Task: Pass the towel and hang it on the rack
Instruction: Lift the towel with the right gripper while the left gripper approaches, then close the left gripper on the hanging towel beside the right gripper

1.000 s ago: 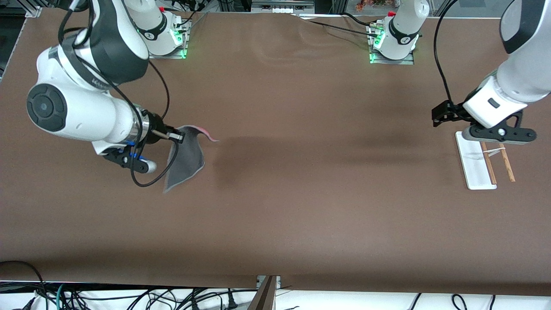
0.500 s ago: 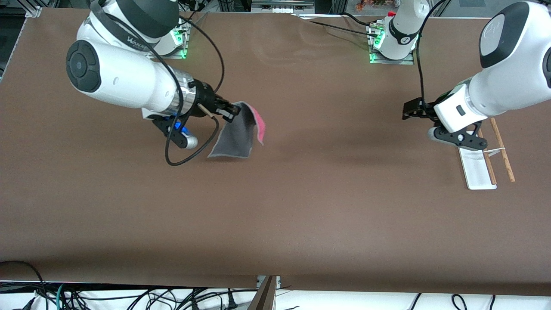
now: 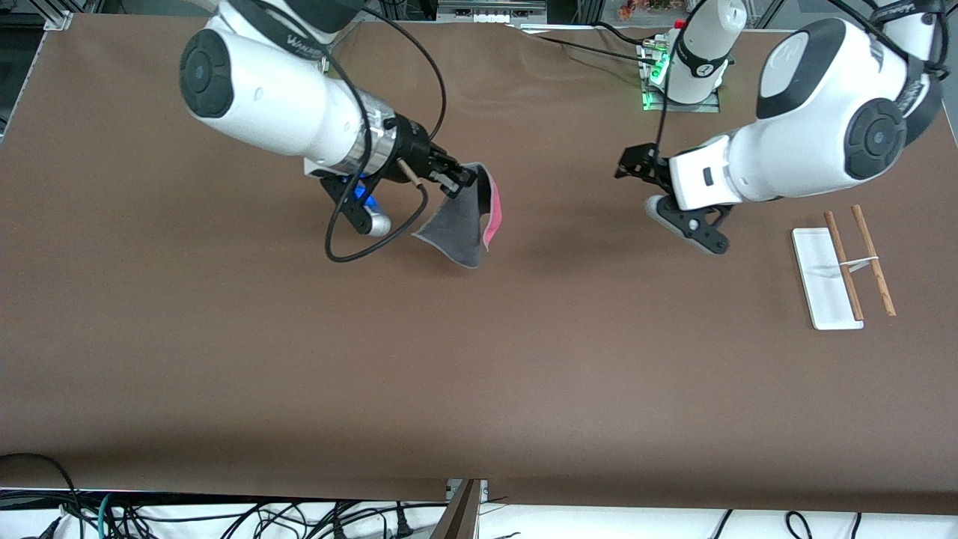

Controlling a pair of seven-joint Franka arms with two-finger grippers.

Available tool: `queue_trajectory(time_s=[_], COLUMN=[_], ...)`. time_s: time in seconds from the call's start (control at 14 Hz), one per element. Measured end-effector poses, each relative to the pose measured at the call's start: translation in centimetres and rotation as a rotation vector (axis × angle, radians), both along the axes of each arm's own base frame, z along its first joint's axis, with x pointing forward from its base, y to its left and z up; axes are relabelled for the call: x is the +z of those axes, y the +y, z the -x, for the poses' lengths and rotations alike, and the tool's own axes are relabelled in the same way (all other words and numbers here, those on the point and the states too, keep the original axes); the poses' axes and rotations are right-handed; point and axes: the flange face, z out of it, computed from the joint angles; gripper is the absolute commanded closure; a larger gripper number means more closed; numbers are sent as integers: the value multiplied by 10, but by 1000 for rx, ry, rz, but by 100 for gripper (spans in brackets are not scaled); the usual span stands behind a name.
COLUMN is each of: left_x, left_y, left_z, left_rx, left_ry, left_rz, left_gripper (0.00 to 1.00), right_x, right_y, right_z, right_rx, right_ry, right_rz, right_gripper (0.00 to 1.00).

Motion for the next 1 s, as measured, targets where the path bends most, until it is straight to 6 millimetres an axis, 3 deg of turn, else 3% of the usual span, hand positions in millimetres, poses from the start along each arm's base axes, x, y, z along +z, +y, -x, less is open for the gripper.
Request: queue_trajectory(time_s=[0.21,0.5,0.79,1.0], left_x=[-9,-39,-77,-99], left_y=[-15,-27,-62,-70], left_z=[-6,-21,-24,-30], left_rx=[-142,-292,-422,-512], left_ry=[-63,-149,-230,-345], left_rz=[186,406,699,789], left_gripper=[0,0,0,0], right_x=[1,3,3,3], right_y=[12,18,23,24], right_z=[6,9,13,13], right_rx=[-35,-72,-80,-89], right_ry=[13,29,37,40], right_rz=[-3,-5,-4,-4], right_gripper=[100,100,100,100])
